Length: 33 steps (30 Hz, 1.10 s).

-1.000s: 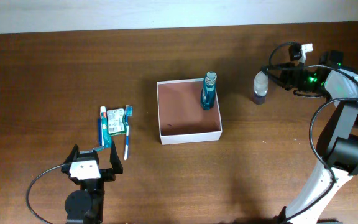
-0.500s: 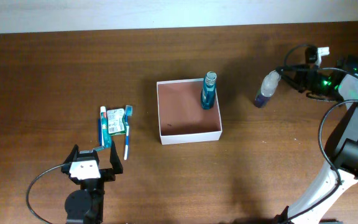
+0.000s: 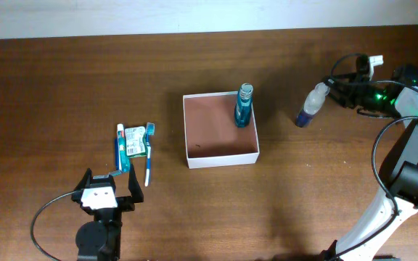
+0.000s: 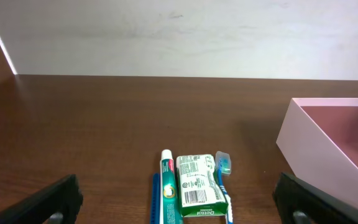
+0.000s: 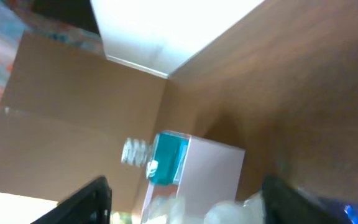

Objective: Pack container

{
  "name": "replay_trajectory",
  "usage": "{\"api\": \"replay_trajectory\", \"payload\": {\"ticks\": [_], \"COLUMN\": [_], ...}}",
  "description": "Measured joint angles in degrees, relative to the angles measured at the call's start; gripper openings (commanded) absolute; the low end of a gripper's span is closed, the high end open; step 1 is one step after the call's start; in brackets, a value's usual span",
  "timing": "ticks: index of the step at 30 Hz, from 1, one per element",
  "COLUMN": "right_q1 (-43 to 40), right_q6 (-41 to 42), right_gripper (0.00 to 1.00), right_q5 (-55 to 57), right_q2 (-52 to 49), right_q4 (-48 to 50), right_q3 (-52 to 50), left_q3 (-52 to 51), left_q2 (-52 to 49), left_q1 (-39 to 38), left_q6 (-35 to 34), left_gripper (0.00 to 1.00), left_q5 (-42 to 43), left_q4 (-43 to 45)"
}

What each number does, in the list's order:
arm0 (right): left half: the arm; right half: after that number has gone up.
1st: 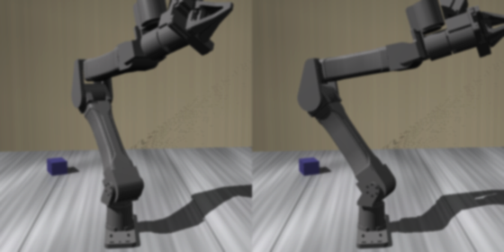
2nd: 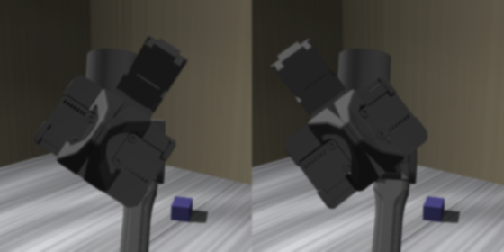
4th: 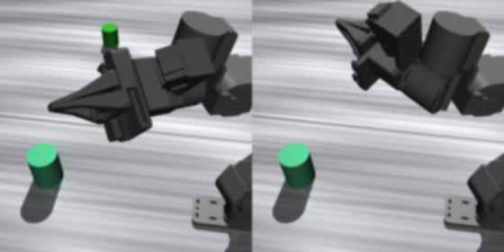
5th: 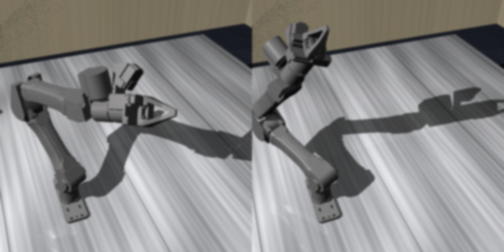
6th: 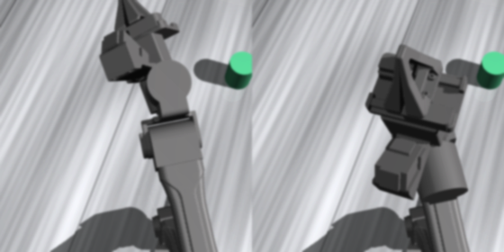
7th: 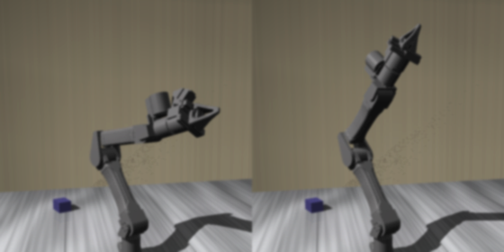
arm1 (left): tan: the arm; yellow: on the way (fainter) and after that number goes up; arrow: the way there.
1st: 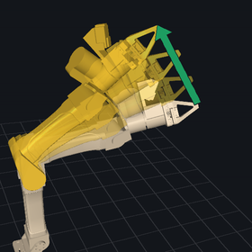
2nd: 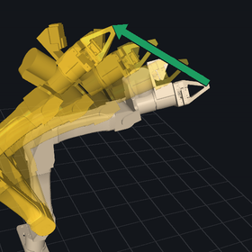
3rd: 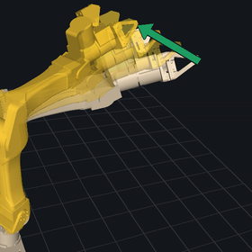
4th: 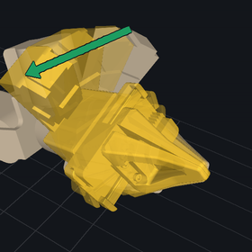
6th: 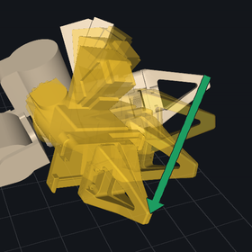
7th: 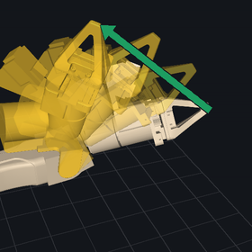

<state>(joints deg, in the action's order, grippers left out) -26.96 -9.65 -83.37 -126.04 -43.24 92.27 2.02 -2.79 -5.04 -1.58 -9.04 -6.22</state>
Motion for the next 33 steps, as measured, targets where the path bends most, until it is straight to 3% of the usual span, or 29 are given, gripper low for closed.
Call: {"api": "replay_trajectory", "payload": {"ticks": [3, 11, 15, 20, 24, 25, 32, 33], "right_q1": [-0.7, -4.4, -3.4, 2.2, 10.1, 11.5, 19.5, 19.9], "right_q6": [8.0, 25.9, 29.1, 30.4, 29.2, 28.7, 28.7, 28.7], "right_gripper": [0.49, 0.49, 0.56, 0.72, 0.97, 0.99, 0.96, 0.80], "right_q5": [0.9, 12.8, 27.4, 52.6, 65.9, 67.2, 72.7, 73.0], "right_q2": [0.0, 1.3, 6.3, 12.2, 14.2, 14.2, 12.8, 12.5], "right_q4": [6.6, 4.6, -8.1, -26.9, -32.8, -33.5, -31.3, -31.3], "right_q3": [0.0, 6.9, 15.1, 28.3, 32.9, 32.9, 31.3, 31.3], "left_q3": [0.0, 0.0, 0.0, 0.0, 0.0, 0.0, 0.0, 0.0], "left_q2": [0.0, 0.0, 0.0, 0.0, 0.0, 0.0, 0.0, 0.0], "left_q1": [0.0, 0.0, 0.0, 0.0, 0.0, 0.0, 0.0, 0.0], "left_q6": [0.0, 0.0, 0.0, 0.0, 0.0, 0.0, 0.0, 0.0], "left_gripper": [1.00, 1.00, 1.00, 1.00, 1.00, 1.00, 1.00, 1.00], "left_q5": [0.0, 0.0, 0.0, 0.0, 0.0, 0.0, 0.0, 0.0], "left_q4": [0.0, 0.0, 0.0, 0.0, 0.0, 0.0, 0.0, 0.0]}}
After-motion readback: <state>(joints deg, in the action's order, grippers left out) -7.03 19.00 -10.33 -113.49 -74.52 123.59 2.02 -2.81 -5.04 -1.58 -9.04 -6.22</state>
